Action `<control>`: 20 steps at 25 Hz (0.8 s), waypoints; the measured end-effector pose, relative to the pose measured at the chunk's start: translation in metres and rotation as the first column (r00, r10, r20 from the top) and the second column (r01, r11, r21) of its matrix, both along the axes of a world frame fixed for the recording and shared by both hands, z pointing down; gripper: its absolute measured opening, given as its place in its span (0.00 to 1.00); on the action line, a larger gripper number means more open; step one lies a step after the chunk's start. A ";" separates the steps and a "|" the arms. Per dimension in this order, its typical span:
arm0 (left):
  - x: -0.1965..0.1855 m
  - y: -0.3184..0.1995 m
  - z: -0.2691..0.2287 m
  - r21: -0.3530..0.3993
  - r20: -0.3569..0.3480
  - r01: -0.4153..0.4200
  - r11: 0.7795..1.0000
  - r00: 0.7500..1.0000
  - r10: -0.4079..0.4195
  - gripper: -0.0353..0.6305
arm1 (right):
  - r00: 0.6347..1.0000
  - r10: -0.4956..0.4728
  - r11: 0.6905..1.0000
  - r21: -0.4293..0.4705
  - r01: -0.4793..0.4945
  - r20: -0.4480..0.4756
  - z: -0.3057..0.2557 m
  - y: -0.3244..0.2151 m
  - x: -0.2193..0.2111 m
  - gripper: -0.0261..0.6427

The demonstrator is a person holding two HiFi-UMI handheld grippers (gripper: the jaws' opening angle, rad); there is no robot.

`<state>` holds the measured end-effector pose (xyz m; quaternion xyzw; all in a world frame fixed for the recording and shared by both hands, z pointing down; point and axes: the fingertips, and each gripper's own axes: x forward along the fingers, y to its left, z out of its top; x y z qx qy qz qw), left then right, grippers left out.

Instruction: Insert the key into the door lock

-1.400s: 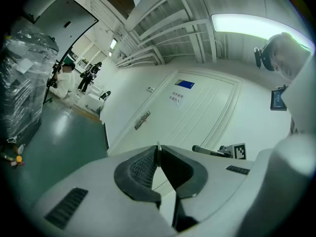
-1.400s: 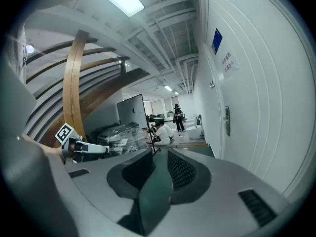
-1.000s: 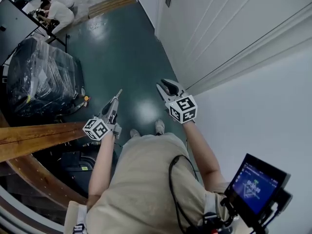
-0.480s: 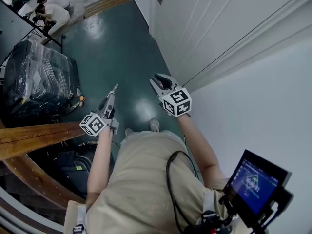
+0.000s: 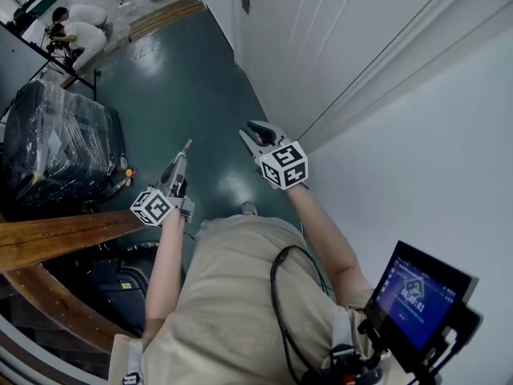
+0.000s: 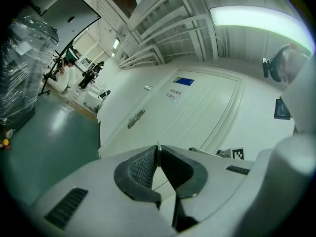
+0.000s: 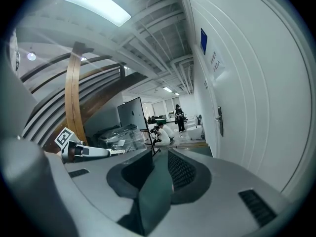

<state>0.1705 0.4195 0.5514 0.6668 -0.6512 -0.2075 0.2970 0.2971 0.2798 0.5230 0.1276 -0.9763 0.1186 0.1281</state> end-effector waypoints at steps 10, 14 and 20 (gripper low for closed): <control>-0.006 0.001 0.003 -0.011 -0.021 0.023 1.000 0.999 -0.024 0.10 | 1.000 -0.017 1.000 -0.018 0.016 -0.006 0.009 0.000 -0.008 0.19; -0.025 0.000 0.004 -0.019 -0.034 0.027 0.999 0.999 -0.027 0.10 | 1.000 -0.019 1.000 -0.021 0.019 -0.015 0.012 -0.002 -0.026 0.19; -0.057 -0.007 0.009 -0.009 -0.065 -0.001 1.000 0.998 0.001 0.10 | 1.000 0.000 1.000 -0.023 -0.001 -0.022 0.011 -0.005 -0.050 0.19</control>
